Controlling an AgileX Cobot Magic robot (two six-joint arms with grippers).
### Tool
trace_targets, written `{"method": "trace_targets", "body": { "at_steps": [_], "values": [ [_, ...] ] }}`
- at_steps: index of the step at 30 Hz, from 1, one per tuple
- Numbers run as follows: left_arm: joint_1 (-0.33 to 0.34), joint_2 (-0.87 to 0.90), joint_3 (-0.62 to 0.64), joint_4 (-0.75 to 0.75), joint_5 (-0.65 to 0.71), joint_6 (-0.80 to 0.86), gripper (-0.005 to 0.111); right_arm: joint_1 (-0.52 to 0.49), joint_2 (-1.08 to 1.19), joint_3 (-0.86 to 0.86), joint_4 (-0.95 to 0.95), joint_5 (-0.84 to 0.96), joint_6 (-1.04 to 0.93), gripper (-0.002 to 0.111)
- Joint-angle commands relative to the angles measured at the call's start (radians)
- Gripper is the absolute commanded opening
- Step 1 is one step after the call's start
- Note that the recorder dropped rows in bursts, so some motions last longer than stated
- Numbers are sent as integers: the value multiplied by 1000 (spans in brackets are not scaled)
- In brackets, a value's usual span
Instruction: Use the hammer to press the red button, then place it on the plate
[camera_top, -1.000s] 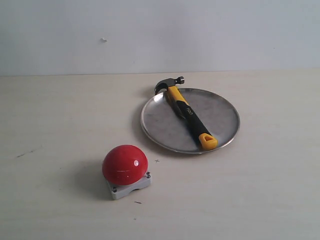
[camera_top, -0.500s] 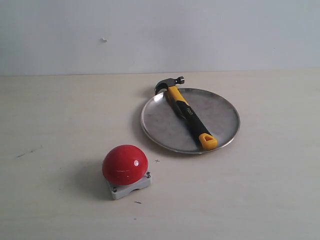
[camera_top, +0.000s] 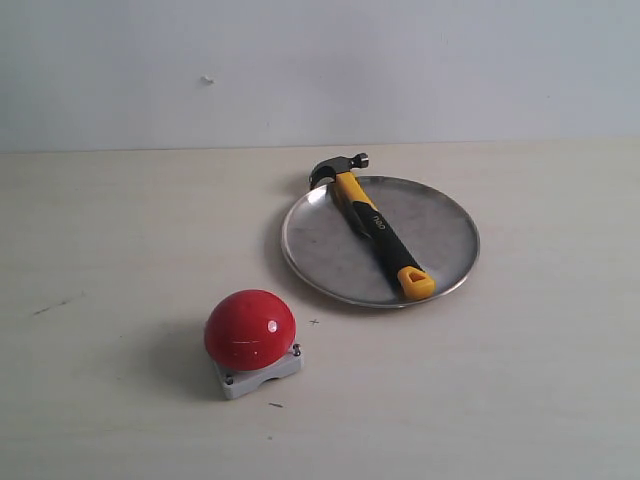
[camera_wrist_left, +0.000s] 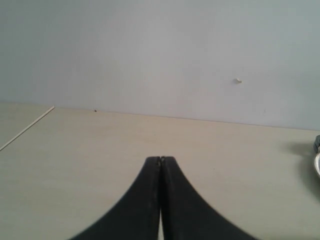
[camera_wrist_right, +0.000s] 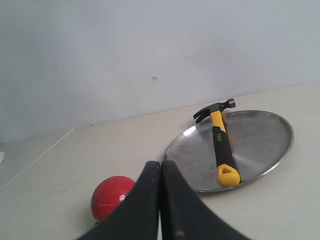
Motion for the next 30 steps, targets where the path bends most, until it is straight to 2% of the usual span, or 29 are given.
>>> {"method": "trace_targets", "body": {
  "at_steps": [1, 22, 25, 30],
  "values": [
    [2, -6, 0, 5, 2, -3, 0, 0, -4, 4, -4, -9, -6, 0],
    [2, -6, 0, 5, 4, -3, 0, -8, -7, 4, -3, -9, -6, 0],
    [2, -6, 0, 5, 4, -3, 0, -84, -7, 4, -20, -9, -12, 0],
    [2, -6, 0, 5, 4, -3, 0, -304, -7, 4, -40, -9, -44, 0]
  ]
}}
